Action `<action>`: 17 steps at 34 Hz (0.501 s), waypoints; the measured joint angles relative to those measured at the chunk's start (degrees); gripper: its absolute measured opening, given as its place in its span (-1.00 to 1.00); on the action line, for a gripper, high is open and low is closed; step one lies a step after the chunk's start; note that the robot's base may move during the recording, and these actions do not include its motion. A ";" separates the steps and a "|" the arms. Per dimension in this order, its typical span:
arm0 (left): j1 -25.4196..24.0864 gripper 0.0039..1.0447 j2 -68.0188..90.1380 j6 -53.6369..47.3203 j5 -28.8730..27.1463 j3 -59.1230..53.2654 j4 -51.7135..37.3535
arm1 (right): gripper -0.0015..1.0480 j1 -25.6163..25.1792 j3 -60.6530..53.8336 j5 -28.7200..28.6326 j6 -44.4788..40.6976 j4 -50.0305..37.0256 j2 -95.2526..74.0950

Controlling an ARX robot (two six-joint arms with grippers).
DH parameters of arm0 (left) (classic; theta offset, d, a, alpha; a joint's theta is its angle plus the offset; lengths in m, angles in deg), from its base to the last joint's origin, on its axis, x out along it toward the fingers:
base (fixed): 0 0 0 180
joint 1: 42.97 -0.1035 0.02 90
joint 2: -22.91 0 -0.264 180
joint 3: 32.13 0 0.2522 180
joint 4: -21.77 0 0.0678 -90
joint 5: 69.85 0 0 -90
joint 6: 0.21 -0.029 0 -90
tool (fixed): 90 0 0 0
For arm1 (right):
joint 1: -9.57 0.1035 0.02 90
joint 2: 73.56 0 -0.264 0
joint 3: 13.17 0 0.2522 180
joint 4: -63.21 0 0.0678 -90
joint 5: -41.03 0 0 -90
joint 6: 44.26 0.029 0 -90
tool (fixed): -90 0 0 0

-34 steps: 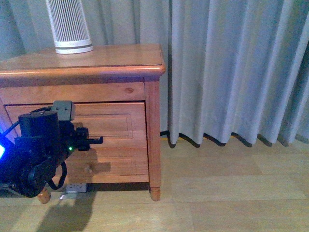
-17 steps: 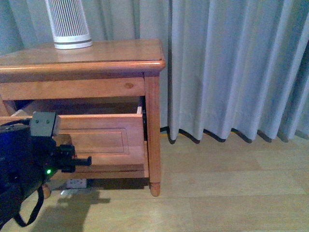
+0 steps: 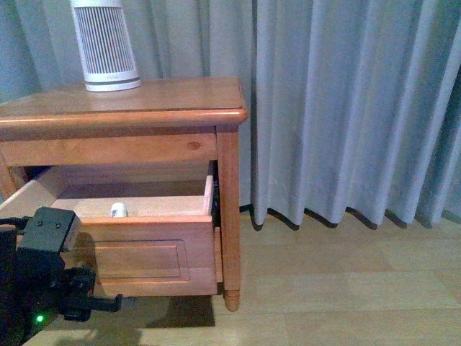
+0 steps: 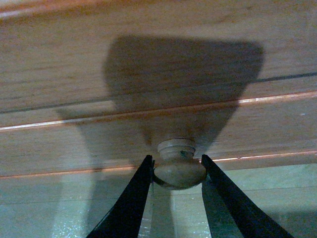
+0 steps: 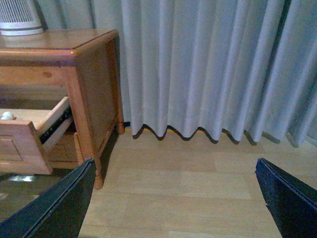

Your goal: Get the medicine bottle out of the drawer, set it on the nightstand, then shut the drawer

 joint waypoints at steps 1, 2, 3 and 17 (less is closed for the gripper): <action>0.04 -0.51 -0.13 -0.02 -0.02 -0.11 0.28 | 0.87 0.00 0.00 0.00 0.00 0.00 0.00; 0.09 -0.43 -0.33 -0.24 0.00 -0.13 0.70 | 0.87 0.00 0.00 0.00 0.00 0.00 0.00; 0.13 -0.36 -0.46 -0.63 0.15 -0.20 1.31 | 0.87 0.00 0.00 0.00 0.00 0.00 0.00; -1.46 0.87 -13.00 -1.53 1.27 -4.33 11.37 | 0.87 0.00 0.00 0.00 0.00 0.00 0.00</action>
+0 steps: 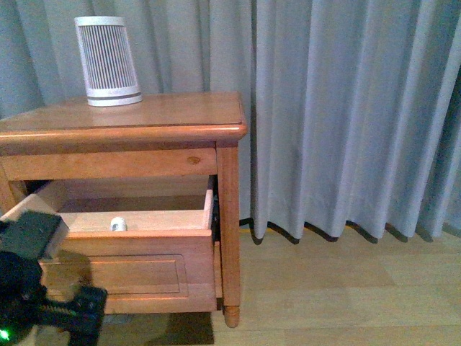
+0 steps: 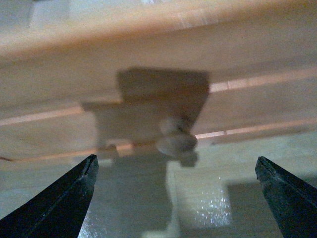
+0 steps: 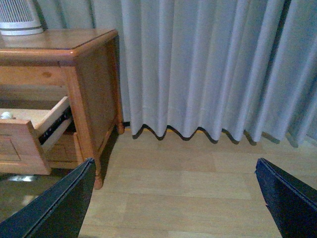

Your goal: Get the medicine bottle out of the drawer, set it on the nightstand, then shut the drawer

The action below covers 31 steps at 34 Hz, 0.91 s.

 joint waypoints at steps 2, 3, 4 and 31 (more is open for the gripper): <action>-1.42 0.87 -7.23 0.87 0.42 -0.76 1.38 | 0.87 0.00 0.00 0.00 0.00 0.00 0.00; -2.03 0.88 -10.75 1.18 0.90 -1.09 1.90 | 0.87 0.00 0.00 0.00 -0.02 0.00 0.00; -2.71 0.88 -15.65 1.84 1.57 -1.51 3.23 | 0.87 0.00 0.00 0.00 0.00 0.00 0.00; 2.99 0.16 -92.67 10.34 -4.98 -27.78 35.98 | 0.87 0.00 0.00 0.07 0.00 0.00 0.00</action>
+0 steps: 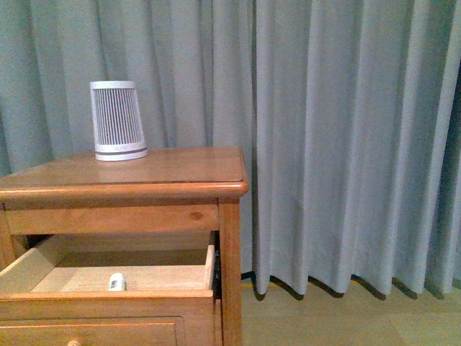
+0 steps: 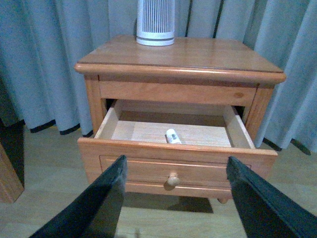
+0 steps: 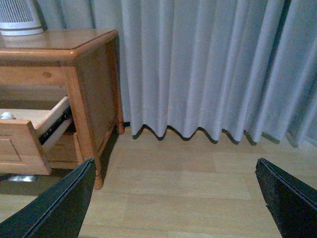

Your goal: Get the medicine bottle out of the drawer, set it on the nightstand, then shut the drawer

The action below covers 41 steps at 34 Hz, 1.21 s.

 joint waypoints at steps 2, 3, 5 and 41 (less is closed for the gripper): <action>-4.09 -0.08 -1.40 -0.33 5.53 -1.49 0.02 | 0.87 0.00 0.00 -0.04 0.00 0.00 0.00; -5.90 -0.22 -2.08 -0.46 6.43 -2.16 0.02 | 0.87 0.00 0.00 -0.04 0.00 0.00 0.00; -6.97 -0.46 -3.23 -0.50 6.49 -3.15 0.02 | 0.87 0.00 0.00 -0.04 0.00 0.00 0.00; -7.19 -0.89 -19.71 -0.72 7.02 -10.27 9.05 | 0.87 0.00 0.00 -0.04 0.00 0.00 0.00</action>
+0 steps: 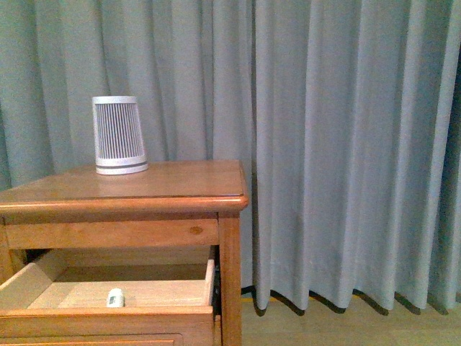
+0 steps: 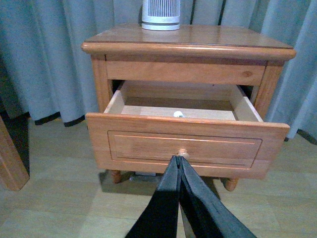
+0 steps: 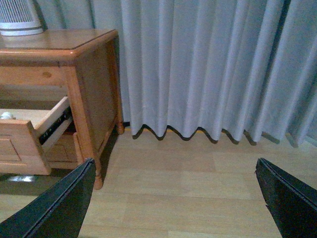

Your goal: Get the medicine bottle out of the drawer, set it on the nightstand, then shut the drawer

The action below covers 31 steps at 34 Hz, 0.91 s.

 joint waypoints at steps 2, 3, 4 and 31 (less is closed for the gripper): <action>0.00 -0.65 0.00 0.00 0.00 0.00 0.00 | 0.87 0.00 0.00 0.00 0.00 0.00 0.00; 0.00 -0.51 0.00 0.00 0.00 0.00 0.00 | 0.87 0.00 0.00 0.00 -0.02 0.00 0.00; 0.00 -0.37 0.00 0.00 0.00 0.00 0.00 | 0.87 0.00 0.00 -0.02 0.00 0.00 0.00; -0.07 0.88 -0.17 -0.20 0.04 0.00 0.09 | 0.87 0.02 0.00 -0.02 0.00 0.00 0.04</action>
